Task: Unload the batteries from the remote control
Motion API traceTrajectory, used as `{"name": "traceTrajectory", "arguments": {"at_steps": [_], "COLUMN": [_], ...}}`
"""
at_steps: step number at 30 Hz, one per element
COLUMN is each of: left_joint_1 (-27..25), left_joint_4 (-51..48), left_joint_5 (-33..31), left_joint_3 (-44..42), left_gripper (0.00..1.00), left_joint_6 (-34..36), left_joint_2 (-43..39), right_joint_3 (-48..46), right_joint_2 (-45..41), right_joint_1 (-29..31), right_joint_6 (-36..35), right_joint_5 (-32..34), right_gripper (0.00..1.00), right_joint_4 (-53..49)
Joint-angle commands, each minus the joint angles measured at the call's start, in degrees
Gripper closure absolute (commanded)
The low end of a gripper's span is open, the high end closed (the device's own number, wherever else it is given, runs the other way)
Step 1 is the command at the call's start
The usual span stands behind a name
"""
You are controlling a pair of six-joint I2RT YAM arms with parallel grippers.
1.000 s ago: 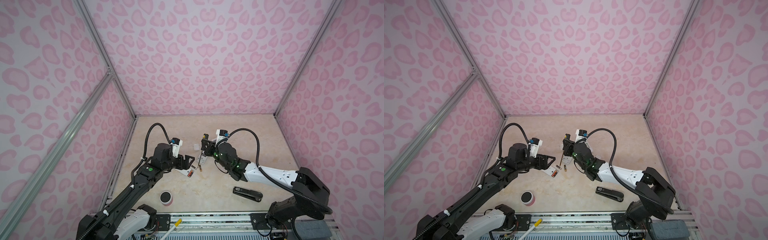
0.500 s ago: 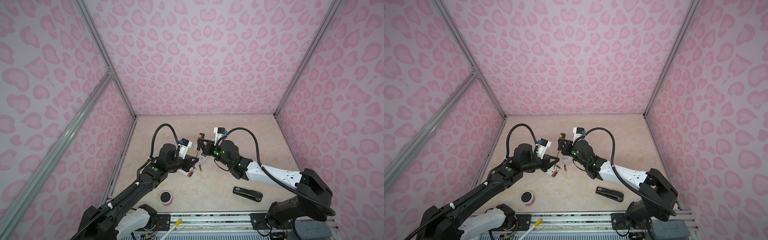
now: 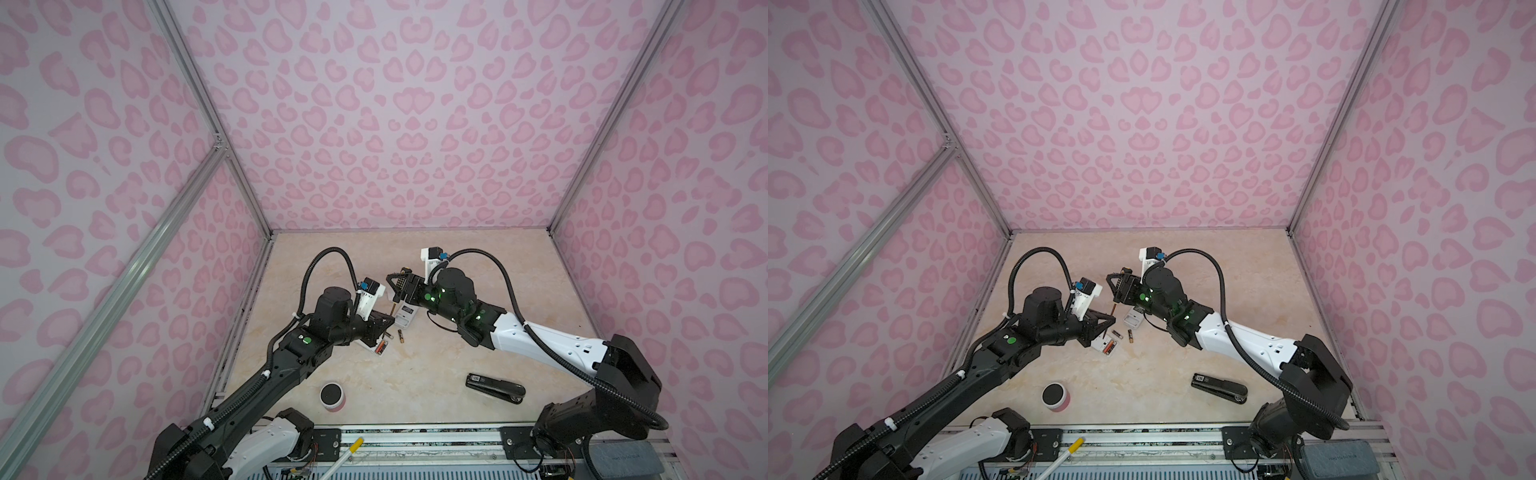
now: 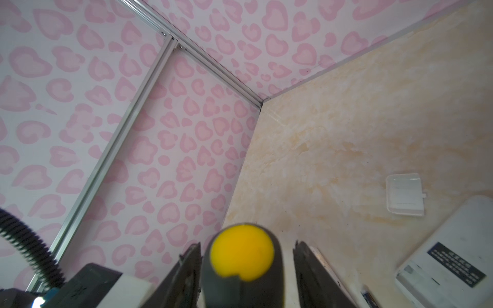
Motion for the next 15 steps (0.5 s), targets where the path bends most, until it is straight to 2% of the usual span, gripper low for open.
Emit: {"name": "traceTrajectory", "arguments": {"at_steps": [1, 3, 4, 5, 6, 7, 9, 11, 13, 15], "left_joint_1": [-0.65, -1.00, -1.05, -1.10, -1.10, -1.10, -1.10, -1.10, -0.85, 0.49], "left_joint_4": [-1.24, -2.08, -2.60, -3.09, -3.62, -4.19, -5.04, -6.18, -8.15, -10.44], "left_joint_5": [-2.36, -3.50, -4.22, -5.09, -5.78, -6.73, -9.22, -12.59, -16.61, -19.67], "left_joint_3": [1.17, 1.56, 1.66, 1.60, 1.61, 1.62, 1.32, 0.67, 0.14, -1.09], "left_gripper": [0.96, 0.96, 0.96, 0.96, 0.94, 0.84, 0.57, 0.37, 0.29, 0.27], "left_joint_6": [2.47, 3.15, 3.43, 3.69, 3.75, 3.52, 2.00, -1.22, -5.85, -12.37], "left_joint_2": [-0.01, -0.07, -0.14, -0.16, -0.40, -0.64, -1.58, -3.07, -4.12, -4.33], "right_joint_3": [1.19, 1.18, 1.16, 1.16, 1.06, 0.99, 0.95, 0.58, 0.22, -0.19], "right_joint_2": [1.21, 1.20, 1.06, 0.75, 0.45, 0.00, -0.69, -1.42, -1.99, -2.74], "right_joint_1": [0.11, 0.06, 0.07, 0.03, 0.02, 0.02, 0.02, -0.15, -0.53, -0.89], "right_joint_6": [-1.05, -1.35, -1.90, -2.66, -3.60, -4.72, -7.22, -10.09, -12.43, -14.77], "right_joint_5": [-3.13, -2.82, -2.43, -2.01, -1.46, -0.77, 1.00, 3.54, 5.75, 7.75], "right_gripper": [0.63, 0.86, 0.95, 1.00, 1.00, 1.00, 1.00, 1.00, 1.00, 1.00], "right_joint_4": [-3.12, -3.00, -3.04, -3.20, -3.54, -3.98, -4.80, -5.55, -6.26, -7.22]}}
